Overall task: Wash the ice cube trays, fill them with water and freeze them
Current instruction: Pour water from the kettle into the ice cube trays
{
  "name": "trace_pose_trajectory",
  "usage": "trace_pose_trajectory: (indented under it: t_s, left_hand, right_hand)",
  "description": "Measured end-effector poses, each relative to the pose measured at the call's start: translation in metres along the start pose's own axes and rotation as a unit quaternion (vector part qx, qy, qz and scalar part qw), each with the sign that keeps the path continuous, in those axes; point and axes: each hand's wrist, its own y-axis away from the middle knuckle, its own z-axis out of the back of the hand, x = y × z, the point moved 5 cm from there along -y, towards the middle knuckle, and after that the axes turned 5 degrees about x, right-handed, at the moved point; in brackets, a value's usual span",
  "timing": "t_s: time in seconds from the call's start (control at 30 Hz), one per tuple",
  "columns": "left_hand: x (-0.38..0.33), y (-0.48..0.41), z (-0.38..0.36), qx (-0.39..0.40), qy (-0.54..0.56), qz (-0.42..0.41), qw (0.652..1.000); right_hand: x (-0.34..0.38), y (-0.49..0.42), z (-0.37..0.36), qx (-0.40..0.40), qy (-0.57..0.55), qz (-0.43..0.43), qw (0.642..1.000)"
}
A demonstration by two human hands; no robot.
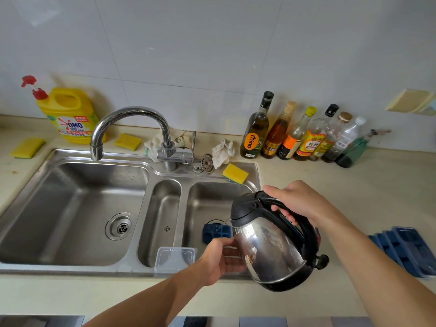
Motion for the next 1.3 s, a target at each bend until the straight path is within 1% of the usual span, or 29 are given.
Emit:
trace_pose_trajectory:
  t_s: [0.5,0.63,0.8,0.87,0.9,0.97,1.0,1.03,1.1,1.17,1.23,1.3]
  left_hand:
    - [0.006,0.004,-0.018,0.011,-0.008,0.003,1.000]
    - [-0.002,0.002,-0.017,0.015,-0.039,-0.019,0.999]
    - [-0.033,-0.010,-0.025,-0.005,-0.130,-0.079,0.988]
    - [-0.051,-0.014,-0.035,-0.026,-0.176,-0.110,0.978]
    - [-0.061,-0.015,-0.040,-0.046,-0.213,-0.134,0.967]
    - [-0.081,-0.016,-0.050,-0.084,-0.290,-0.193,0.934]
    - [-0.089,-0.016,-0.056,-0.090,-0.309,-0.221,0.921]
    - [-0.095,-0.016,-0.064,-0.085,-0.318,-0.242,0.913]
    - [-0.103,-0.018,-0.083,-0.047,-0.328,-0.262,0.906]
    - [-0.111,-0.024,-0.102,-0.005,-0.346,-0.267,0.899]
    - [-0.123,-0.033,-0.118,0.006,-0.379,-0.268,0.886]
    - [-0.137,-0.046,-0.131,0.017,-0.404,-0.253,0.879]
  right_hand:
    - [-0.020,0.011,0.010,-0.011,-0.010,0.008,1.000]
    - [-0.031,0.012,0.015,-0.038,-0.038,0.028,0.998]
    - [-0.056,0.015,0.027,-0.104,-0.112,0.040,0.987]
    - [-0.068,0.015,0.031,-0.137,-0.148,0.050,0.978]
    - [-0.073,0.015,0.033,-0.157,-0.163,0.059,0.972]
    - [-0.082,0.015,0.037,-0.201,-0.177,0.079,0.960]
    - [-0.086,0.014,0.039,-0.221,-0.179,0.086,0.955]
    - [-0.090,0.013,0.041,-0.239,-0.183,0.090,0.949]
    - [-0.099,0.008,0.045,-0.271,-0.201,0.099,0.936]
    - [-0.110,0.001,0.051,-0.292,-0.226,0.101,0.924]
    - [-0.121,-0.007,0.056,-0.295,-0.246,0.098,0.918]
    - [-0.128,-0.019,0.062,-0.297,-0.253,0.084,0.917]
